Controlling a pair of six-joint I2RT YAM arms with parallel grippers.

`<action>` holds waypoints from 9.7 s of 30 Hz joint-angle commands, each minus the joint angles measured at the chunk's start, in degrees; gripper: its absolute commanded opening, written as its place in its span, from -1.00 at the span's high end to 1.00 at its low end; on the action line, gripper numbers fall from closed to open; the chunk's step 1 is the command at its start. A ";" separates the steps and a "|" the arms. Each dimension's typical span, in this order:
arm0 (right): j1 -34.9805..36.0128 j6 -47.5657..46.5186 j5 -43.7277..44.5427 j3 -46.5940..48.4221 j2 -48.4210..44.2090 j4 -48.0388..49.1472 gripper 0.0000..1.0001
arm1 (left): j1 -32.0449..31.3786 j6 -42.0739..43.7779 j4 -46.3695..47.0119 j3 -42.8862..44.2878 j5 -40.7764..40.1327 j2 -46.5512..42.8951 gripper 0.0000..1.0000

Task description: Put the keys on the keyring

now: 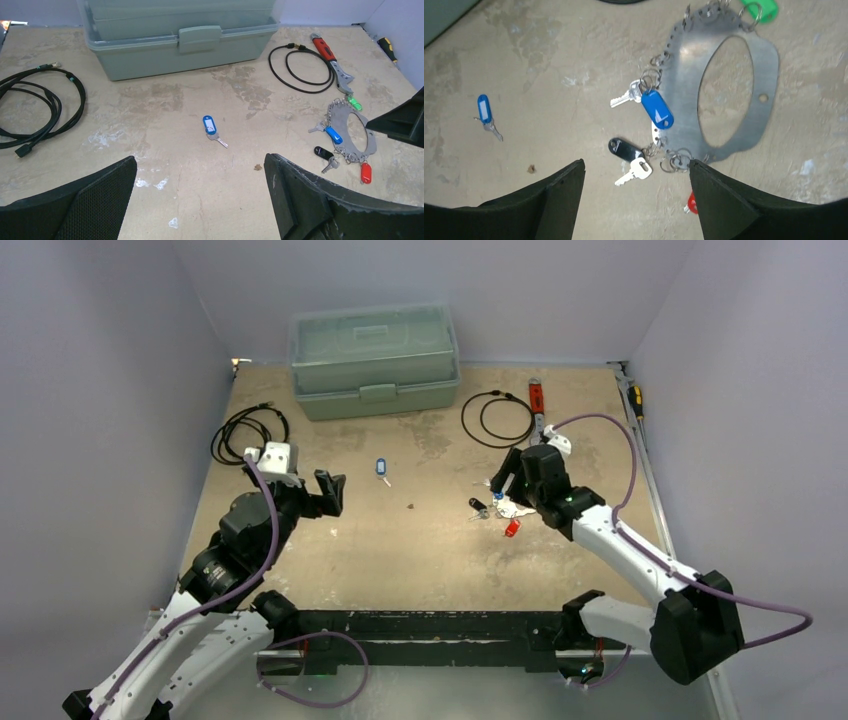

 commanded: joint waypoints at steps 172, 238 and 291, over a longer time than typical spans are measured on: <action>11.38 -10.71 -52.86 6.56 -13.16 7.57 1.00 | -1.20 12.08 26.64 -9.90 49.98 4.37 -0.22; 28.71 -23.04 -59.84 21.13 2.39 2.79 1.00 | -9.71 22.96 26.44 -14.61 64.23 3.34 0.16; 34.51 -50.96 -43.30 17.18 -4.67 13.57 0.07 | -2.01 5.03 33.64 -13.55 56.58 -0.96 1.00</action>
